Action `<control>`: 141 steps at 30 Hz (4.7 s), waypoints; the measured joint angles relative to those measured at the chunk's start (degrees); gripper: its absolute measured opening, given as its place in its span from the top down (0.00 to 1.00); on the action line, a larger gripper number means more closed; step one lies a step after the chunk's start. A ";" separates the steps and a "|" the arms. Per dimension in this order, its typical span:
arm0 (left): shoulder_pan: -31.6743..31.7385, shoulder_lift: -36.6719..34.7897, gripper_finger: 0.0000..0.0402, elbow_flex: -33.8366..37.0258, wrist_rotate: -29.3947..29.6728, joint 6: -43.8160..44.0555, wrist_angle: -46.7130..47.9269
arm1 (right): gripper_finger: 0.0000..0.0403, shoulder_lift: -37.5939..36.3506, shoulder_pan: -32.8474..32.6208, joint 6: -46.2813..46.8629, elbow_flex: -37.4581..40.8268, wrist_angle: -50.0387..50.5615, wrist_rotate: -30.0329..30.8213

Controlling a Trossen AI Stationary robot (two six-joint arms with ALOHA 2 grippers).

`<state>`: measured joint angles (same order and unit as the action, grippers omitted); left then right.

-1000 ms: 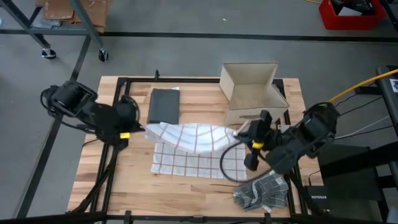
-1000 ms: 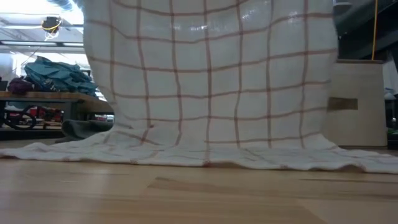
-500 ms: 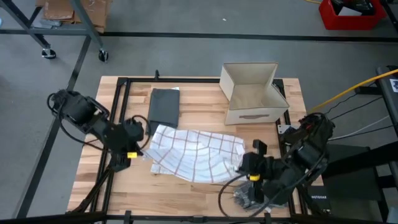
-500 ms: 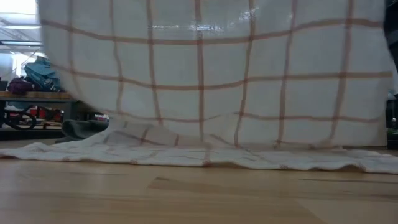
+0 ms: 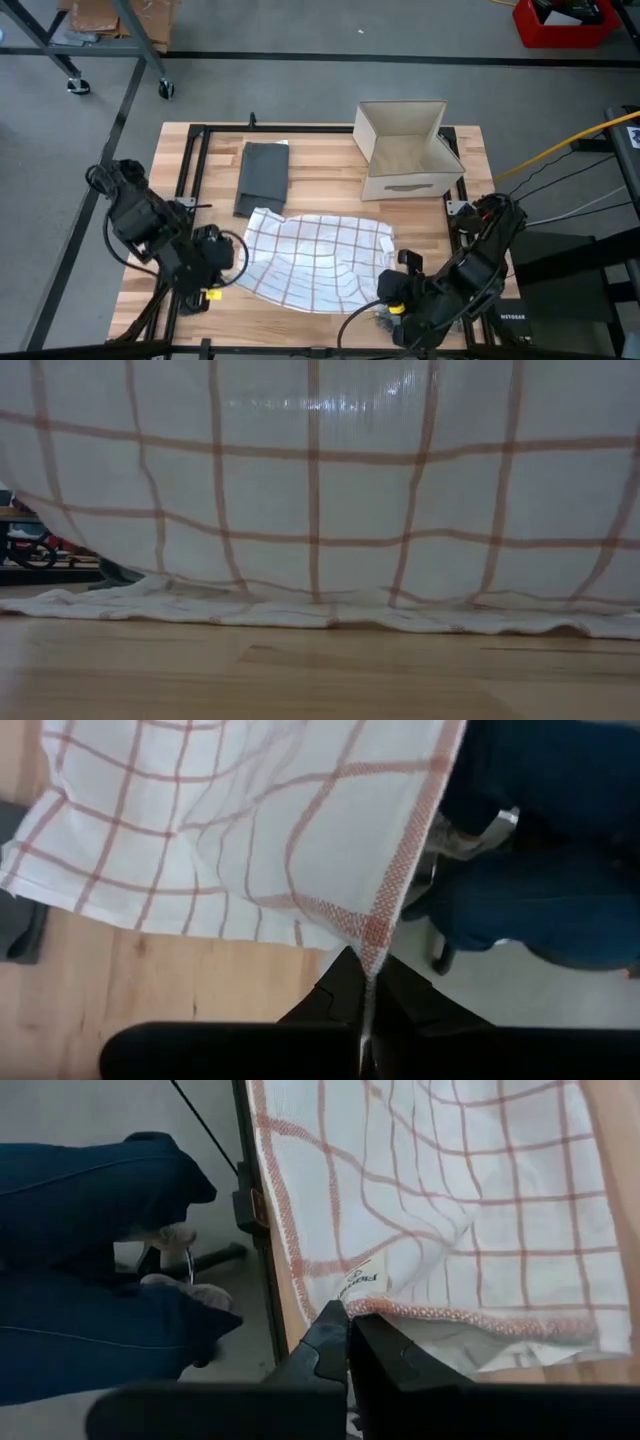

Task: Fold towel
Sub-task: Fold the white kitchen towel

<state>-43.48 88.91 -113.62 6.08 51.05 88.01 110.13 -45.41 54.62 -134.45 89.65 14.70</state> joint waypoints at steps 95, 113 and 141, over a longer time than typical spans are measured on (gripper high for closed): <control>5.55 -12.07 1.00 26.40 19.25 -17.03 -1.81 | 0.99 -21.49 12.81 2.52 44.29 -17.67 -8.09; 21.14 -11.94 1.00 43.54 13.84 -27.87 -13.30 | 0.99 -28.18 18.76 9.91 62.79 -18.29 -8.08; 33.76 -11.98 1.00 55.88 11.90 -32.44 -26.41 | 0.99 -28.22 29.79 -3.95 80.35 -34.86 -10.16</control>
<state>-9.71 76.93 -57.74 17.98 18.61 61.61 81.91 -15.62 50.67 -54.10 54.79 4.53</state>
